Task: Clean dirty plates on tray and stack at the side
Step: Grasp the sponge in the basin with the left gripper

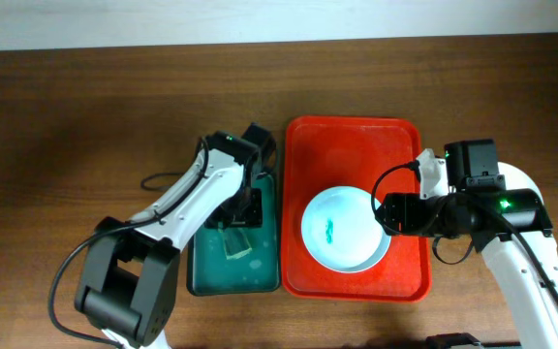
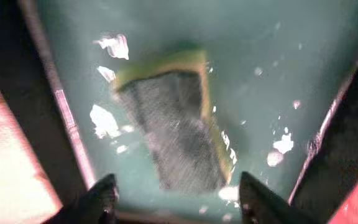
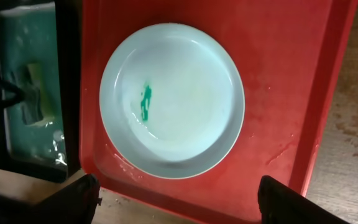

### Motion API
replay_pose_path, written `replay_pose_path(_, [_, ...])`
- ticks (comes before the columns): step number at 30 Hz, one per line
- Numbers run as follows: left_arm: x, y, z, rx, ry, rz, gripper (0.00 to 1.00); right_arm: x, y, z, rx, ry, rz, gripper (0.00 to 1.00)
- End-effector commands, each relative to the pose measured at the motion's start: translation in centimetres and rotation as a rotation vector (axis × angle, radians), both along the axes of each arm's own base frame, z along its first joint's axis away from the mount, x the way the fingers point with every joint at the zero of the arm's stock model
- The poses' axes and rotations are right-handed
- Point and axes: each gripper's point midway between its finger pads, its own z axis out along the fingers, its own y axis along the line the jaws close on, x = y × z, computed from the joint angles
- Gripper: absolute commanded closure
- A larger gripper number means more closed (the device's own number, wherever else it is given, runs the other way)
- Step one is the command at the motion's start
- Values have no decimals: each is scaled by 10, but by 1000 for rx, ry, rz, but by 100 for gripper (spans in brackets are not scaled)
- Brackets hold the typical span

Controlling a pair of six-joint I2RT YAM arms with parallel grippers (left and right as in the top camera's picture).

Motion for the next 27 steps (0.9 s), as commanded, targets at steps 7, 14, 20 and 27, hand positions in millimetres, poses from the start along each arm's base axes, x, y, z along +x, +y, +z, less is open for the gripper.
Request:
replay_pose_path(7, [1, -6, -48, -74, -86, 37, 100, 0, 1, 2, 0, -3, 10, 20])
replay_pose_path(14, [15, -18, -8, -128, -80, -181, 37, -3, 1, 1, -1, 8, 10, 19])
replay_pose_path(20, [10, -3, -33, -101, -95, -82, 54, -2, 1, 1, -1, 8, 10, 34])
replay_pose_path(27, [8, -2, -38, -106, -102, -82, 100, 10, -19, -19, -87, 71, -134, 52])
